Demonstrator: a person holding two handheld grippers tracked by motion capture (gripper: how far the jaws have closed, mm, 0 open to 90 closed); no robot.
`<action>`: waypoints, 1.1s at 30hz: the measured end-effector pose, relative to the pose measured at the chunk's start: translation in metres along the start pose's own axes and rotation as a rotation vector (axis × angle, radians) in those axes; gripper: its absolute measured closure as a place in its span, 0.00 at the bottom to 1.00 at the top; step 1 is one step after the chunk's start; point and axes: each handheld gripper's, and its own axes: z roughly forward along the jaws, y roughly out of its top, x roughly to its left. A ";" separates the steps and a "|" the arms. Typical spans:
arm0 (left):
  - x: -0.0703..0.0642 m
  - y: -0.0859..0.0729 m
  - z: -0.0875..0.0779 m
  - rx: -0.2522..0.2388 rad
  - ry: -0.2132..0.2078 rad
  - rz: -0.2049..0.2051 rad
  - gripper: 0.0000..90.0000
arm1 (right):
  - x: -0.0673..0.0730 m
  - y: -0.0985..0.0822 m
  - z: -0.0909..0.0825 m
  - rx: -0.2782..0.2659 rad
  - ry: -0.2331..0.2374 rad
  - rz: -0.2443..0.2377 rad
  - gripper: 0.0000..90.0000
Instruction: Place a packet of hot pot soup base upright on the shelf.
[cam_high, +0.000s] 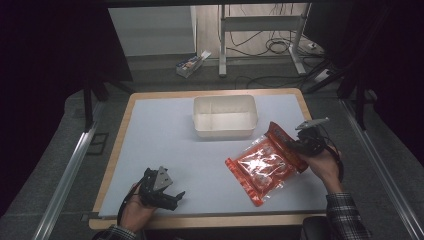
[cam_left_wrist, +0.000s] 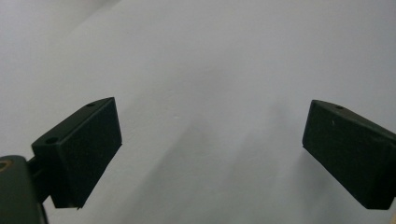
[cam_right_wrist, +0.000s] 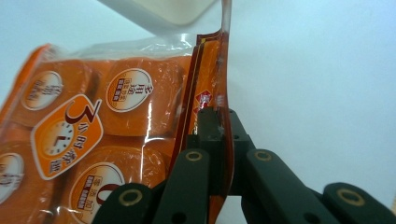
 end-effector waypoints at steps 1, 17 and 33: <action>0.000 0.000 0.000 0.000 0.000 0.000 0.05 | 0.001 0.002 -0.004 -0.005 0.004 -0.001 0.99; 0.000 0.000 -0.001 0.003 0.002 0.008 0.05 | 0.029 0.041 -0.061 -0.114 0.113 -0.034 0.99; 0.000 0.000 -0.002 -0.008 0.005 0.015 0.05 | 0.076 0.090 -0.084 -0.140 0.236 -0.134 0.99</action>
